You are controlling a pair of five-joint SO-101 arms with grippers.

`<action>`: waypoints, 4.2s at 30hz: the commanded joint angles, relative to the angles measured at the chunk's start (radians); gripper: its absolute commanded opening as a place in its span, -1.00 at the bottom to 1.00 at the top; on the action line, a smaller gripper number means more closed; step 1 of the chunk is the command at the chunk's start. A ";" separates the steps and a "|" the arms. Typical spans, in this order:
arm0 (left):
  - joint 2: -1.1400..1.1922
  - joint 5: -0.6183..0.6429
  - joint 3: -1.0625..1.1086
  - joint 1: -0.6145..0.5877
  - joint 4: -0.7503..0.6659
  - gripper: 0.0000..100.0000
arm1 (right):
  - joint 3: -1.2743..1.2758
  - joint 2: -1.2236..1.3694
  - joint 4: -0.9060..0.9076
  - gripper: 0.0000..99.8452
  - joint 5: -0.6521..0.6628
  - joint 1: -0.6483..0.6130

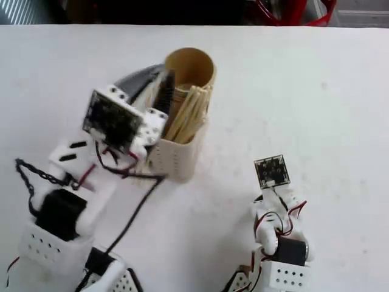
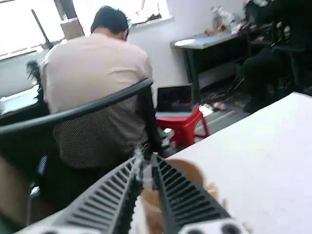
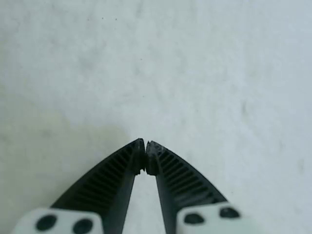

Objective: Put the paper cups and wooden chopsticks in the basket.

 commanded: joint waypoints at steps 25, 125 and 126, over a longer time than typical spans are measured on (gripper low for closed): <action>0.849 -0.058 0.049 -0.409 0.176 -0.65 | 0.009 -0.002 -0.012 -0.96 -0.002 -0.001; 1.159 0.226 -0.133 -0.739 -0.126 -0.58 | -2.042 2.009 0.495 -0.98 -0.502 -0.507; 1.159 0.226 -0.133 -0.739 -0.126 -0.58 | -2.044 1.997 0.495 -0.97 -0.485 -0.493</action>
